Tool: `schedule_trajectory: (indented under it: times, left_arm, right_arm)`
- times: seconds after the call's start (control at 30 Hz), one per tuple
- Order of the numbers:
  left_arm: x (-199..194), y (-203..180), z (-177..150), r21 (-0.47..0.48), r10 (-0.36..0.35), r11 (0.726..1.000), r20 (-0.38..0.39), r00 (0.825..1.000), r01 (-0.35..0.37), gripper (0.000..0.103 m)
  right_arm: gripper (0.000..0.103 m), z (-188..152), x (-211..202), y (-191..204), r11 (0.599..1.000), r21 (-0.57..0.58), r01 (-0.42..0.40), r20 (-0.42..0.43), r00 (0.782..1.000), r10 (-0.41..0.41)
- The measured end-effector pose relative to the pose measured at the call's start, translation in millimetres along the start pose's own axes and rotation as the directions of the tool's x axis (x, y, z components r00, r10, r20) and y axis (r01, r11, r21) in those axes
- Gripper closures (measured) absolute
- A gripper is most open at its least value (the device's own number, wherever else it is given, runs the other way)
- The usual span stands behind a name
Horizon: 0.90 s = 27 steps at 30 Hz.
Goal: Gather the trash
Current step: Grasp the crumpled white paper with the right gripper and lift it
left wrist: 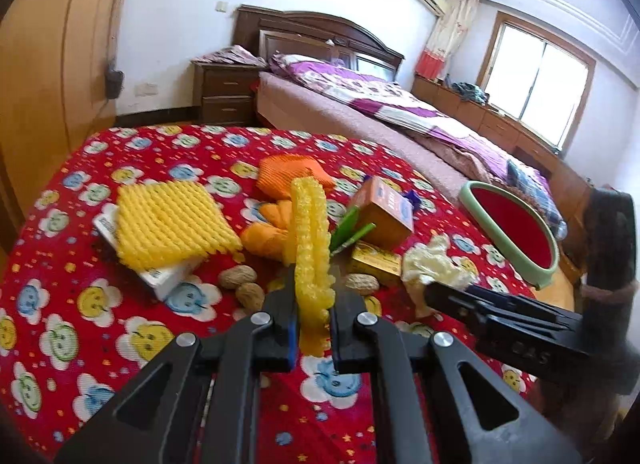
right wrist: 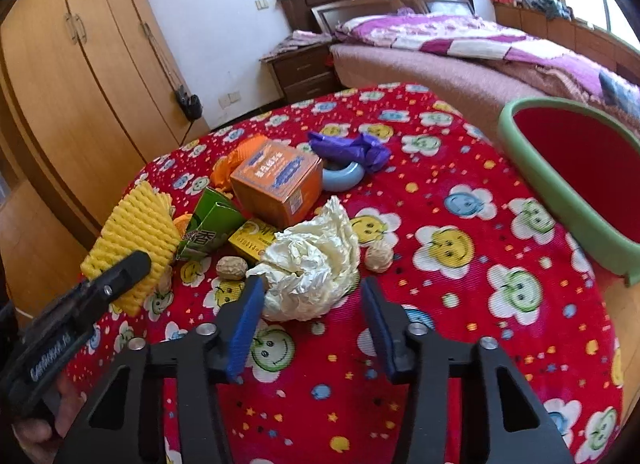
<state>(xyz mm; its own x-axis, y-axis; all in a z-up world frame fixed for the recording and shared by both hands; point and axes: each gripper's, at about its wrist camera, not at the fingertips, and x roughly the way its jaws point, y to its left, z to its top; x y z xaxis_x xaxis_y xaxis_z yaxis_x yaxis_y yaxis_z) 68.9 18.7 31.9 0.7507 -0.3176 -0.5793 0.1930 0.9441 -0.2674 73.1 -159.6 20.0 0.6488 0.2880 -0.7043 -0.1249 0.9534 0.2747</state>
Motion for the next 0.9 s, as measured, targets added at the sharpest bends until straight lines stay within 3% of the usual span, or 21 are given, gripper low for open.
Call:
schedule_trajectory:
  times: [0.13, 0.23, 0.53, 0.9]
  left_arm:
    - [6.2, -0.4, 1.7, -0.001, -0.046, 0.999, -0.020, 0.999, 0.046, 0.092]
    - [9.6, -2.1, 2.2, -0.007, -0.058, 0.998, -0.028, 0.998, 0.058, 0.092]
    - [0.9, -9.8, 5.0, -0.014, -0.011, 1.000, -0.008, 1.000, 0.011, 0.092]
    - [-21.9, -54.7, 24.9, 0.033, -0.041, 0.999, 0.040, 0.998, 0.040, 0.092]
  right_arm:
    - [0.073, 1.2, 4.0, 0.9, 1.000, 0.010, -0.015, -0.009, 1.000, 0.015]
    - [0.078, 2.4, -0.4, -0.7, 0.999, 0.013, -0.038, 0.008, 0.999, 0.038]
    - [0.080, 7.9, -32.4, -0.3, 0.995, -0.020, -0.101, 0.082, 0.991, 0.102]
    - [0.080, 15.7, -84.1, -24.5, 0.993, -0.014, -0.116, 0.205, 0.972, 0.117]
